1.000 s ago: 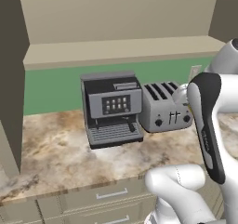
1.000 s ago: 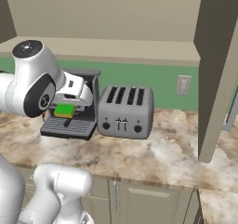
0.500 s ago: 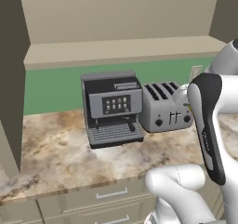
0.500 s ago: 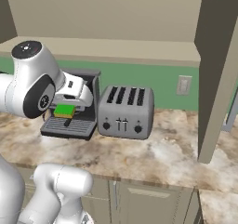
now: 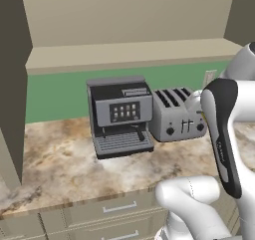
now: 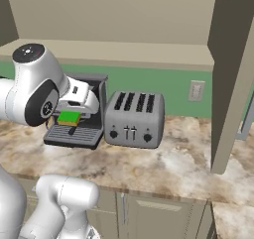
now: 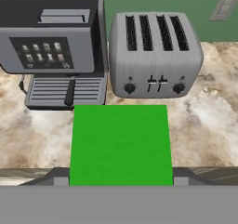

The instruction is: Pick up the sponge and sponge from the sink, and place them back in the cabinet, and close the cabinet doors.

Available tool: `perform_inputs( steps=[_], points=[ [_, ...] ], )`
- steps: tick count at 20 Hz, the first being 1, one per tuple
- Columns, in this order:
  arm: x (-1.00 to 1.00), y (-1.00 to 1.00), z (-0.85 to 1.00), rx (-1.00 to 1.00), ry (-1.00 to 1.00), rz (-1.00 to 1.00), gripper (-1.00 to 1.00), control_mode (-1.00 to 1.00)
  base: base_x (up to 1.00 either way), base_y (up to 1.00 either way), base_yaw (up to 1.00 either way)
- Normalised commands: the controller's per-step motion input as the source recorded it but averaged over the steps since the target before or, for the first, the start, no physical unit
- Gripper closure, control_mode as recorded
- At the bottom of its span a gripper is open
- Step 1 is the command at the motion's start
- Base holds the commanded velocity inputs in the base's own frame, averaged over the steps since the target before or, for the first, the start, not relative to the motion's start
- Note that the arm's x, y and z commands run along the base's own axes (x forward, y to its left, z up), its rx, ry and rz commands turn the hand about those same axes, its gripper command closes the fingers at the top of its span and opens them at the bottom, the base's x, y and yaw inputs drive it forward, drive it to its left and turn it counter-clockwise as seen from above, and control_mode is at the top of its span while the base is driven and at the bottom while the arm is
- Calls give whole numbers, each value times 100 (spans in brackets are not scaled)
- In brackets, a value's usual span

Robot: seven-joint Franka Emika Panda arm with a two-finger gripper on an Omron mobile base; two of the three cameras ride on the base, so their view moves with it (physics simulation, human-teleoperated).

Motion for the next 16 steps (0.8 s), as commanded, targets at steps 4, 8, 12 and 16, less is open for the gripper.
perform_inputs(
  steps=[4, 8, 12, 16],
  points=[
    [0, 0, 0, 0, -1, 0, 100, -100, 0, 0, 0],
    [0, 0, 1, 0, -11, 0, 100, -100, 0, 0, 0],
    [0, 0, 8, 0, -17, 0, 100, -100, 0, 0, 0],
    [0, 7, 8, 0, -19, 0, 100, -100, 0, 0, 0]
  ],
)
